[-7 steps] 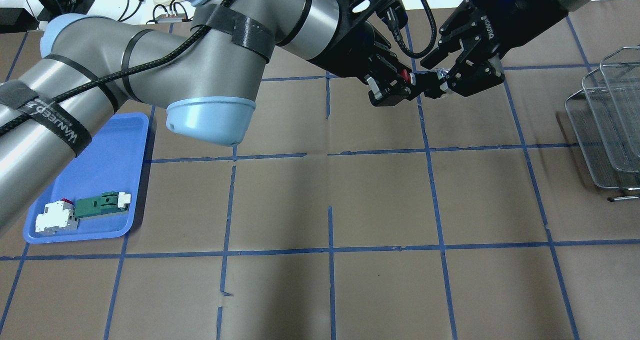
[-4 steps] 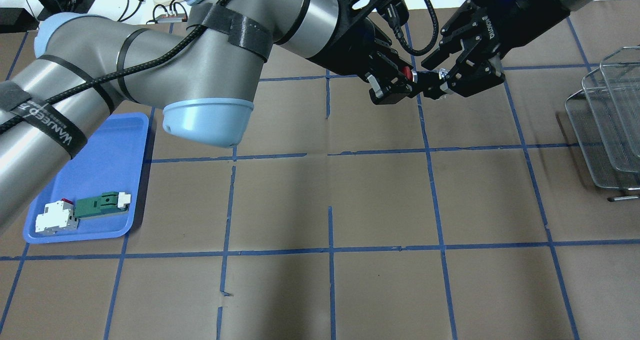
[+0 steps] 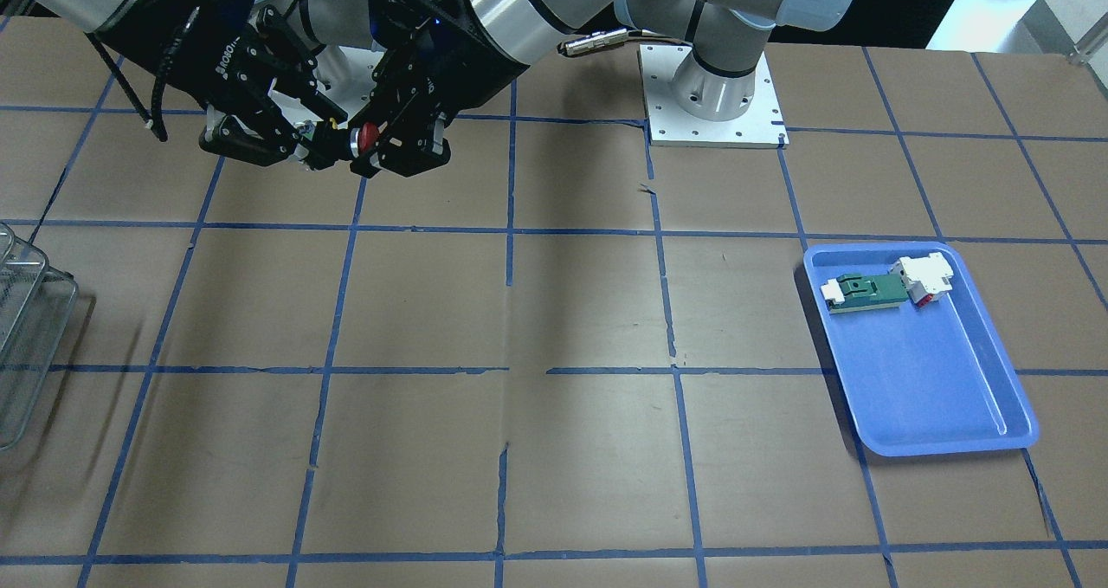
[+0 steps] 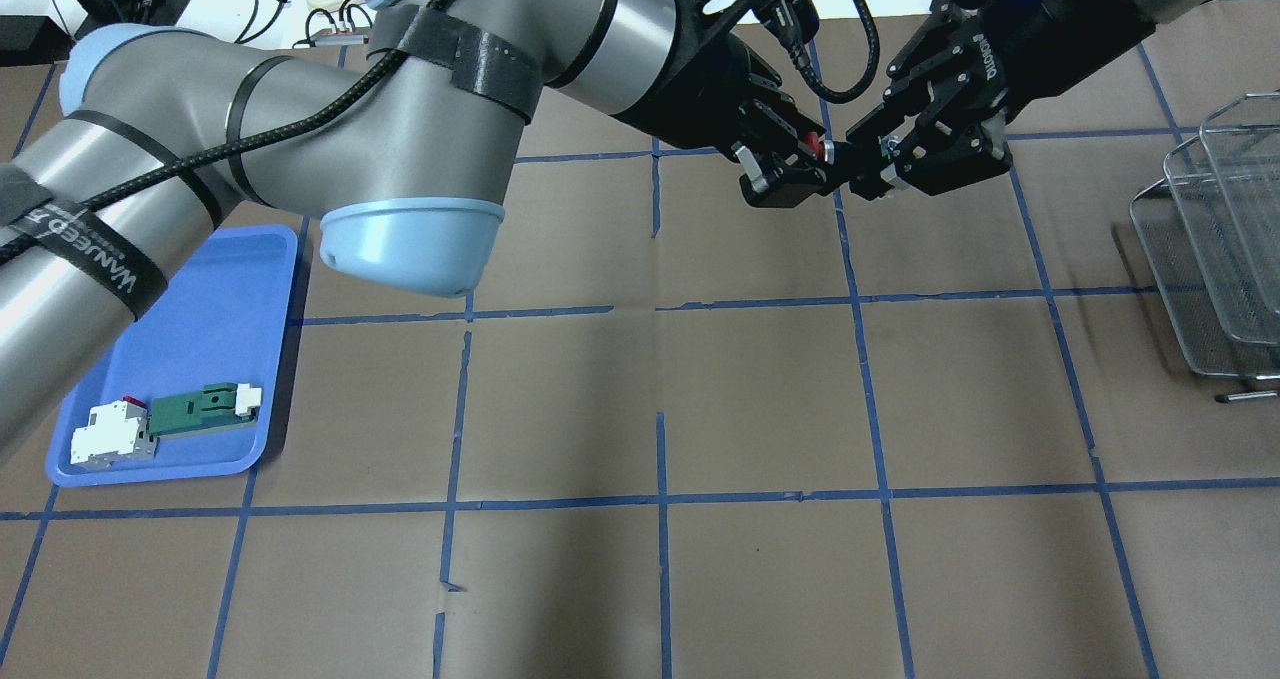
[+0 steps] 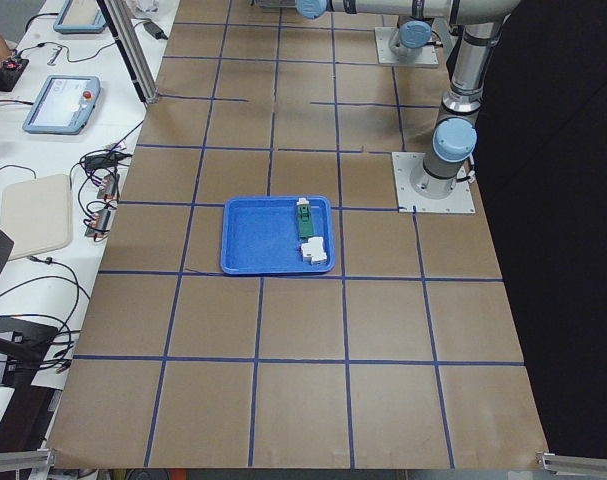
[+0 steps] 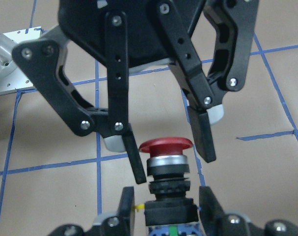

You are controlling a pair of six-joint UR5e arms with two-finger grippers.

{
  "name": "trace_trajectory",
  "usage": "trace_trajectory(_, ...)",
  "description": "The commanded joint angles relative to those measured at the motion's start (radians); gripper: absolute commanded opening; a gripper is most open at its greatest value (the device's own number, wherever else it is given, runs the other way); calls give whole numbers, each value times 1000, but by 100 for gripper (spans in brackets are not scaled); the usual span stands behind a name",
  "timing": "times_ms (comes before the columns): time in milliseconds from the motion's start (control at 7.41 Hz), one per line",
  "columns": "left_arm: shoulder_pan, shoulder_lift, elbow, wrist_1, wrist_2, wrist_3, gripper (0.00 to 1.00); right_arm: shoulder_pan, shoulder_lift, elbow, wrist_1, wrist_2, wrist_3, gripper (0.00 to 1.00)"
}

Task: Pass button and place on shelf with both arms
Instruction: 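Open the left gripper and withdraw it while the right gripper holds the button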

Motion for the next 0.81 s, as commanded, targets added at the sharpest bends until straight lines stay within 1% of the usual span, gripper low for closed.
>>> trace_trajectory(0, 1, 0, 2, 3, -2, -1, 57, 0, -2, 1, -1, 8, 33, 0)
trace_trajectory(405, 4, 3, 2, 0, 4, -4, 61, -6, -7, -1, 1, -8, 35, 0)
trace_trajectory(540, 7, 15, 8, -1, 51, -5, 61, -6, -7, -1, -4, -26, 33, 0)
trace_trajectory(675, 11, 30, 17, -18, 137, -39, 61, -14, -10, -1, -21, -67, 35, 0)
